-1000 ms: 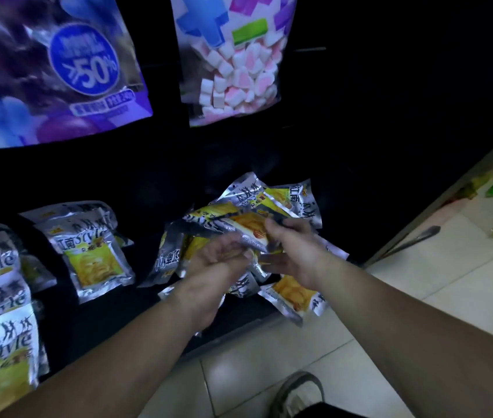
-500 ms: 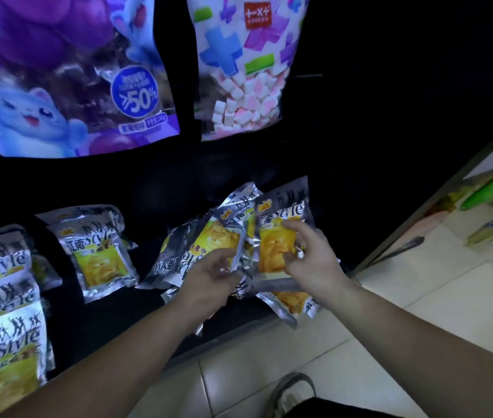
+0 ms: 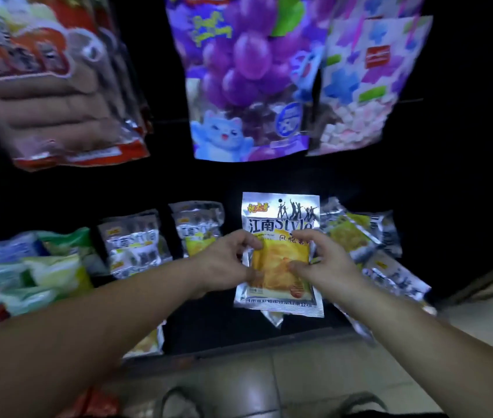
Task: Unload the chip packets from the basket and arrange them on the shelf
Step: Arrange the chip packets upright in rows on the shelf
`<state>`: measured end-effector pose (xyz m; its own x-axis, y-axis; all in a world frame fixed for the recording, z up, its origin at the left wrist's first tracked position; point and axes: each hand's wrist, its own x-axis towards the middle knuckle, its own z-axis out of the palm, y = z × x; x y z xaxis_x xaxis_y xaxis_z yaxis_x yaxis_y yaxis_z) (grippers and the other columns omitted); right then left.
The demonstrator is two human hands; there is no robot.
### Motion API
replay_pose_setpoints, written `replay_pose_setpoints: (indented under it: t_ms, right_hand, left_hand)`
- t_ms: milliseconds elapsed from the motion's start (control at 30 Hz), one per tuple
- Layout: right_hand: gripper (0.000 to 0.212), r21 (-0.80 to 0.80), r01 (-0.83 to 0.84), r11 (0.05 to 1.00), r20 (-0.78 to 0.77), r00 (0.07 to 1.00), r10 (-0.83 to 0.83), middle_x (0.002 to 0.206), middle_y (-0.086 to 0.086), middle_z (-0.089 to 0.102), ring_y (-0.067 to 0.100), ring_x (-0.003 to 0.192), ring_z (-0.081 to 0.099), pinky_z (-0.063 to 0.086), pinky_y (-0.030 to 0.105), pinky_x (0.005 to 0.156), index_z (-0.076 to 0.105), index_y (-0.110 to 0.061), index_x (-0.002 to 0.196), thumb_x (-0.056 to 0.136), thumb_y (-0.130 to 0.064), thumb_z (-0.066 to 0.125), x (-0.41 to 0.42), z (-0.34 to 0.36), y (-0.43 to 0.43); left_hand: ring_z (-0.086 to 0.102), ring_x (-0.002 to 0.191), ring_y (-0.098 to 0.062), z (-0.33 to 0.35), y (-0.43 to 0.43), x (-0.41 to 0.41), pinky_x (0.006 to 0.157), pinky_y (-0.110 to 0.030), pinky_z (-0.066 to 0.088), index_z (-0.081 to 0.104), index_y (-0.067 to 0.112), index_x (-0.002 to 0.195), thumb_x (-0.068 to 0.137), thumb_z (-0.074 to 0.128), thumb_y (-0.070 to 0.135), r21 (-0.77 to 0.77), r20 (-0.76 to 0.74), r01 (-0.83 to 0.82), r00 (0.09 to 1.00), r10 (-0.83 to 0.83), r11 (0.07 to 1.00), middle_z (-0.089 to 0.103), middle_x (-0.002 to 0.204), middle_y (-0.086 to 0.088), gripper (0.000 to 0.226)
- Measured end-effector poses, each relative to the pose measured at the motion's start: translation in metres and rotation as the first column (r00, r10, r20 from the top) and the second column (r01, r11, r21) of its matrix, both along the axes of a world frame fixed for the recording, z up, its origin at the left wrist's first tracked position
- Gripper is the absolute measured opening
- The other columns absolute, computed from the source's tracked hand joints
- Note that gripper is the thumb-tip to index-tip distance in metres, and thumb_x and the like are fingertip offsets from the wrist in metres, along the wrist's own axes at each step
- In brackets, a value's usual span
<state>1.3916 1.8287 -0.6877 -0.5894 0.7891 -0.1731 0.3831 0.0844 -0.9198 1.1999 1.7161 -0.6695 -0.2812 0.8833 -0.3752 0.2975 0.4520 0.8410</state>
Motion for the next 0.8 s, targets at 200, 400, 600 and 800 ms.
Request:
replay_pose_setpoints:
  t_ms: [200,400,600,800]
  right_hand:
    - [0.053,0.003,-0.201,0.980,0.155,0.968,0.198,0.106,-0.017,0.063,0.005,0.064,0.067,0.056,0.028,0.055,0.059,-0.041,0.127,0.087,-0.009,0.074,-0.103,-0.059,-0.025]
    - [0.060,-0.047,-0.259,0.965,0.179,0.948,0.263,0.103,-0.012,0.064,0.000,0.061,0.065,0.047,0.017,0.047,0.054,-0.042,0.138,0.089,-0.012,0.074,-0.164,-0.144,-0.019]
    - [0.074,0.196,-0.381,0.904,0.223,0.915,0.337,0.122,-0.009,0.052,0.012,0.096,0.061,0.053,0.031,0.079,0.040,-0.054,0.142,0.087,-0.017,0.073,-0.194,-0.200,0.012]
    - [0.078,0.231,-0.448,0.864,0.328,0.871,0.365,0.124,-0.005,0.048,0.021,0.095,0.062,0.055,0.041,0.080,0.035,-0.052,0.144,0.087,-0.010,0.067,-0.211,-0.225,0.013]
  left_hand:
    - [0.064,0.095,-0.016,-0.065,-0.052,-0.077,0.072,-0.026,0.053,0.061,0.035,0.120,0.081,0.078,0.007,-0.126,0.014,-0.153,0.988,0.156,0.980,0.054,0.132,0.002,0.050]
    - [0.071,0.098,-0.019,-0.159,-0.047,-0.104,0.087,-0.043,0.062,0.067,0.028,0.100,0.054,0.084,0.017,-0.046,0.115,-0.479,0.869,0.481,0.877,0.068,0.118,0.001,0.051]
    - [0.072,0.090,-0.020,-0.207,-0.022,-0.121,0.073,-0.036,0.062,0.058,0.036,0.122,0.078,0.073,0.011,0.058,0.011,-0.597,0.802,0.598,0.800,0.066,0.115,-0.001,0.053]
    - [0.043,0.140,-0.023,-0.231,-0.031,-0.111,0.109,-0.031,0.044,0.057,0.040,0.124,0.083,0.074,0.010,0.050,-0.199,-0.527,0.827,0.526,0.848,0.036,0.151,0.000,0.054]
